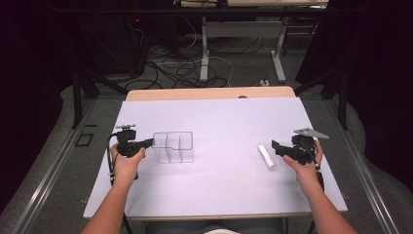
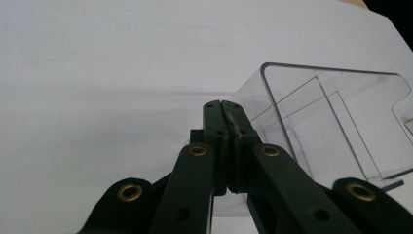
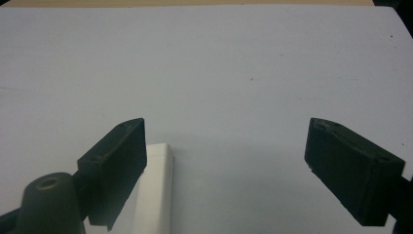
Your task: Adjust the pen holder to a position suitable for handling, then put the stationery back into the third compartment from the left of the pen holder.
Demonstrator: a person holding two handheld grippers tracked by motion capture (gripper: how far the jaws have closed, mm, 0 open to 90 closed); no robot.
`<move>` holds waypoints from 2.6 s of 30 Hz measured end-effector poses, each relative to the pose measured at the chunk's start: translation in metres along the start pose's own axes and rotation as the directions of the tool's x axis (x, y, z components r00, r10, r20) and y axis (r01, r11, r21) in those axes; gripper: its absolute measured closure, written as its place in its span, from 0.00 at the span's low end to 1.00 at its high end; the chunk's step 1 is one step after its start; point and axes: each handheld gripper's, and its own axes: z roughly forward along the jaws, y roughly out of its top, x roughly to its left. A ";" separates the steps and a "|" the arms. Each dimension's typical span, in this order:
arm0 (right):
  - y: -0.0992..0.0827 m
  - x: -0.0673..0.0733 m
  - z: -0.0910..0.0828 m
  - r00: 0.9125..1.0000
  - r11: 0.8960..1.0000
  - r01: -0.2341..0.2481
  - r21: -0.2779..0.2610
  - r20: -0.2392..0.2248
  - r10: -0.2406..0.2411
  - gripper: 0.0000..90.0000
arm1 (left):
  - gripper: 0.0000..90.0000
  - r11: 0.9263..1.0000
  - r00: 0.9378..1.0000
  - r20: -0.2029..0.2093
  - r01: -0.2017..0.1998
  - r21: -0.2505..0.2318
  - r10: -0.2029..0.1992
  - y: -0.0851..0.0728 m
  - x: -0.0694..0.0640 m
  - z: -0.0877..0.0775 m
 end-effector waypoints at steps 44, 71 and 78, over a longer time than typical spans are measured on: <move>0.003 0.020 0.001 0.999 0.996 0.047 0.079 -0.006 -0.046 0.34 | 0.80 0.992 0.991 0.037 -0.128 -0.017 0.129 -0.003 -0.035 0.034; -0.001 0.029 0.004 0.999 0.963 -0.023 0.267 -0.028 0.031 0.36 | 0.29 0.961 0.972 -0.010 -0.233 -0.149 0.234 -0.015 -0.026 -0.002; -0.002 0.032 0.009 0.999 0.945 -0.008 0.327 -0.041 0.022 0.40 | 0.19 0.976 0.981 0.066 -0.171 -0.137 0.181 -0.022 -0.019 -0.010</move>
